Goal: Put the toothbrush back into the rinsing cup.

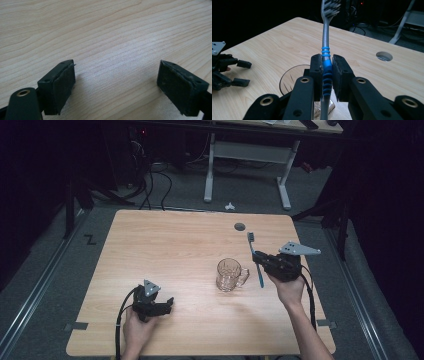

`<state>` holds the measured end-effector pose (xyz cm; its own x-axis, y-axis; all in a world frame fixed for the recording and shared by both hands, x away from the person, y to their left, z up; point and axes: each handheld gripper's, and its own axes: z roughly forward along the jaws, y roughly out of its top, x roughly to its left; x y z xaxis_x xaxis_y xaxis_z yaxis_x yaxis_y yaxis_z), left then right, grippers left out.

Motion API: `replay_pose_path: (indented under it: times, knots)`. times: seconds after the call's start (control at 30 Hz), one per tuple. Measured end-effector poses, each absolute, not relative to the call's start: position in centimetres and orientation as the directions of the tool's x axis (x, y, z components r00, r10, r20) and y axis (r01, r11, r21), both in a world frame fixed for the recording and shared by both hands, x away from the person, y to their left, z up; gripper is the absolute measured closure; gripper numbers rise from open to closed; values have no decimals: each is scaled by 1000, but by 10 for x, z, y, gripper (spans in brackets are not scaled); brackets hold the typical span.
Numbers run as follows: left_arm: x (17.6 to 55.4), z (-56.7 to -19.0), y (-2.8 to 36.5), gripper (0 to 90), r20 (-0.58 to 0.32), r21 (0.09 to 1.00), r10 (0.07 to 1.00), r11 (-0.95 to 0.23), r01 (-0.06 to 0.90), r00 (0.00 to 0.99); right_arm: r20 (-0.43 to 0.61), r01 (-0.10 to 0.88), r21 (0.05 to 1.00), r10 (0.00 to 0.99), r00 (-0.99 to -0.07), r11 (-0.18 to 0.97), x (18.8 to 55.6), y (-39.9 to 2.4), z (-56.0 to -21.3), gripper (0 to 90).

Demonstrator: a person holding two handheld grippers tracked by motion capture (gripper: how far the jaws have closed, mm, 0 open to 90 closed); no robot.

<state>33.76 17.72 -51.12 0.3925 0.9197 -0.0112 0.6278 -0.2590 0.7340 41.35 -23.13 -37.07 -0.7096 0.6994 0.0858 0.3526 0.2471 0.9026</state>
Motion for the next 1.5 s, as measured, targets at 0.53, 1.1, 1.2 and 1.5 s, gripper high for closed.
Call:
replay_pose_path:
  times: [0.53,1.1,1.2,1.5]
  knots:
    - [337,-511,177,157,-11,734,919,-260,627,393,87,335,913,689,-720,235,431,-212,-363,794]
    - [337,-511,177,157,-10,734,919,-260,627,393,78,326,919,705,-705,224,449,-191,-368,794]
    - [337,-511,177,157,-10,734,919,-260,627,393,76,329,917,710,-700,226,451,-190,-369,794]
    - [337,-511,177,157,-9,734,919,-261,627,394,92,343,916,721,-686,209,460,-186,-373,794]
